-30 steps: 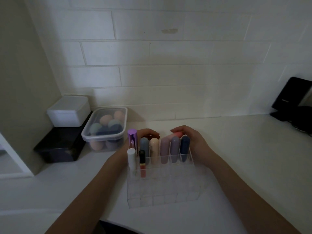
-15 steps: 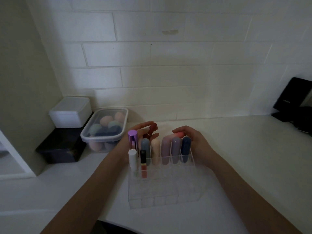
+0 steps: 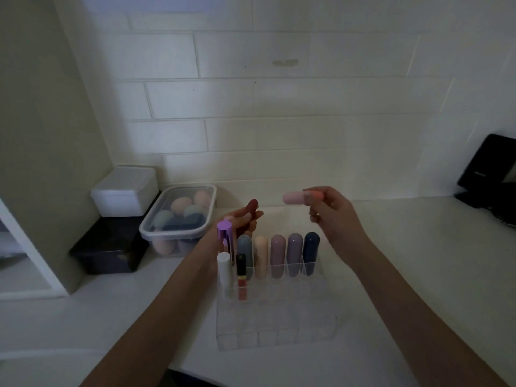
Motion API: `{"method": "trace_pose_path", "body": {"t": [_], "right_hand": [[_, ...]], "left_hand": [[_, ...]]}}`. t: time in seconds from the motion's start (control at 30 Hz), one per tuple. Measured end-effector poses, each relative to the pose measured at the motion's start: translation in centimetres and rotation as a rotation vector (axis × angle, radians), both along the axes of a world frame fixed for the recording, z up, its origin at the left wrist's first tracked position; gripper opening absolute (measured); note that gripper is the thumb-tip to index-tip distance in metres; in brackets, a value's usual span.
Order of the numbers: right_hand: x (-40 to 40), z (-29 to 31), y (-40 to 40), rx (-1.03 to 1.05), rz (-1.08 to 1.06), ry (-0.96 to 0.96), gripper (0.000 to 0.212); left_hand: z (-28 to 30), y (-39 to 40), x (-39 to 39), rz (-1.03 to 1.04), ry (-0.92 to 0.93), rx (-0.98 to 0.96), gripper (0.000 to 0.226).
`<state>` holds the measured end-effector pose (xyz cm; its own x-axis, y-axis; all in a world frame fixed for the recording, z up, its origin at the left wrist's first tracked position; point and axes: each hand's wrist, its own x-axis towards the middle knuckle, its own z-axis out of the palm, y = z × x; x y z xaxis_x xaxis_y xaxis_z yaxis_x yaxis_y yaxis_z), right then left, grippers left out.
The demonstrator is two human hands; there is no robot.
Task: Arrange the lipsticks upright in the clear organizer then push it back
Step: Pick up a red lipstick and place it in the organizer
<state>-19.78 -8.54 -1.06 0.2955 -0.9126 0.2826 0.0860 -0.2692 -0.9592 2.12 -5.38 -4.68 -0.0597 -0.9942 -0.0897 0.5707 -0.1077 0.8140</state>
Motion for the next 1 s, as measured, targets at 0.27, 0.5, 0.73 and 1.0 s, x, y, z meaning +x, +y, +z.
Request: {"method": "trace_pose_path", "body": {"t": [0.27, 0.5, 0.73, 1.0], "right_hand": [[1.4, 4.1, 2.6, 0.117, 0.176, -0.26, 0.019], [1.7, 6.3, 5.5, -0.256, 0.161, 0.068, 0.019], [1.3, 7.0, 6.3, -0.265, 0.136, 0.088, 0.009], [0.3, 8.0, 6.4, -0.223, 0.283, 0.178, 0.013]], "left_hand": [[6.6, 4.0, -2.6, 0.23, -0.519, -0.323, 0.02], [10.6, 7.5, -4.2, 0.246, -0.967, -0.496, 0.031], [10.9, 8.9, -5.1, 0.234, -0.989, -0.485, 0.03], [11.4, 11.0, -4.8, 0.341, -0.951, -0.542, 0.038]]}}
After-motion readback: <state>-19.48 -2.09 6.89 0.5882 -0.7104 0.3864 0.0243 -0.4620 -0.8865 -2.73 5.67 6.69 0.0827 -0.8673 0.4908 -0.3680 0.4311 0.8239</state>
